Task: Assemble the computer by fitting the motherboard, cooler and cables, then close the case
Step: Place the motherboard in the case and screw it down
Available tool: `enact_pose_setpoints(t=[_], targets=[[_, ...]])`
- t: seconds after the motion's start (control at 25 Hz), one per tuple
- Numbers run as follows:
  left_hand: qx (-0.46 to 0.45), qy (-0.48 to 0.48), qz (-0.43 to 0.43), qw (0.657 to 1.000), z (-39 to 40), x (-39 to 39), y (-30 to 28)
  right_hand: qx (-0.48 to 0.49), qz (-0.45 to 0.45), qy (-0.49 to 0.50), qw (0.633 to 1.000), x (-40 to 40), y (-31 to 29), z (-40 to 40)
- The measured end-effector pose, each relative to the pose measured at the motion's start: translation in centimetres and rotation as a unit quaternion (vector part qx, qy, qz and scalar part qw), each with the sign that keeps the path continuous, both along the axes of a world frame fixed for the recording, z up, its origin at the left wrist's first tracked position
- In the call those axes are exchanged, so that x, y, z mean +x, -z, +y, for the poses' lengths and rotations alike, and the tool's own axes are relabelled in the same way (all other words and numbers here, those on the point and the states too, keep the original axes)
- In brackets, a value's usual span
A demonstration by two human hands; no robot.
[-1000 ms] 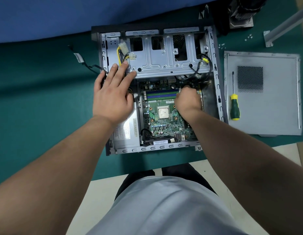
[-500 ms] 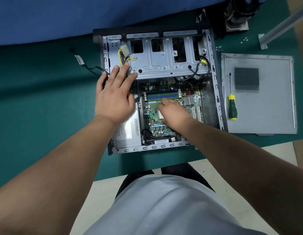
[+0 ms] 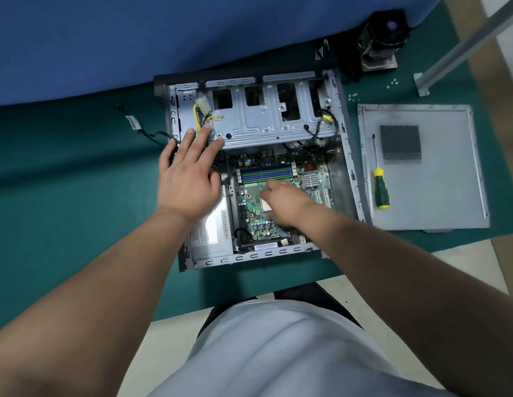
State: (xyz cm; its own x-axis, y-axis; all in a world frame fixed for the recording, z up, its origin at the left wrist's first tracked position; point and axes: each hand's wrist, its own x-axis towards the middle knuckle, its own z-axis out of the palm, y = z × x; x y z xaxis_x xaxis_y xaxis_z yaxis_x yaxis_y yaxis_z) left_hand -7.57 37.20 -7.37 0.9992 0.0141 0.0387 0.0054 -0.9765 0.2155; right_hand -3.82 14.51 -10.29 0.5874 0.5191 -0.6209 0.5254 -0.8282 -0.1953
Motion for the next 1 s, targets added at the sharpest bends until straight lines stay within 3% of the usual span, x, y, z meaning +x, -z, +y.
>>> enact_pose_setpoints(t=[0.12, 0.2, 0.28, 0.4, 0.56, 0.72, 1.0], targets=[[0.008, 0.002, 0.009, 1.000, 0.0, 0.0, -0.2, -0.003, 0.064, -0.012, 0.998, 0.2, -2.1, -1.8], [0.021, 0.009, 0.013, 1.000, -0.2, -0.1, -0.3, 0.056, -0.008, -0.004, 0.998, 0.0, -3.6, -3.5], [0.049, 0.013, 0.013, 0.999, -0.3, -0.3, -0.5, 0.088, -0.146, -0.039, 0.985, 0.4, -5.0, -5.5], [0.124, 0.064, 0.012, 0.990, -0.5, 0.1, -1.0, 0.045, -0.238, -0.077, 0.967, 2.1, -6.7, -9.7], [0.175, 0.193, 0.062, 0.964, -1.4, 3.9, -2.2, -0.013, -0.144, -0.111, 0.983, 3.9, -7.4, -12.5], [0.186, 0.116, 0.168, 0.961, -4.5, 8.0, -2.8, -0.003, -0.091, -0.132, 0.987, 4.6, -7.6, -12.7], [0.229, 0.118, 0.178, 0.950, -6.1, 8.2, -2.8, 0.048, -0.079, -0.125, 0.988, 4.3, -7.8, -13.9]])
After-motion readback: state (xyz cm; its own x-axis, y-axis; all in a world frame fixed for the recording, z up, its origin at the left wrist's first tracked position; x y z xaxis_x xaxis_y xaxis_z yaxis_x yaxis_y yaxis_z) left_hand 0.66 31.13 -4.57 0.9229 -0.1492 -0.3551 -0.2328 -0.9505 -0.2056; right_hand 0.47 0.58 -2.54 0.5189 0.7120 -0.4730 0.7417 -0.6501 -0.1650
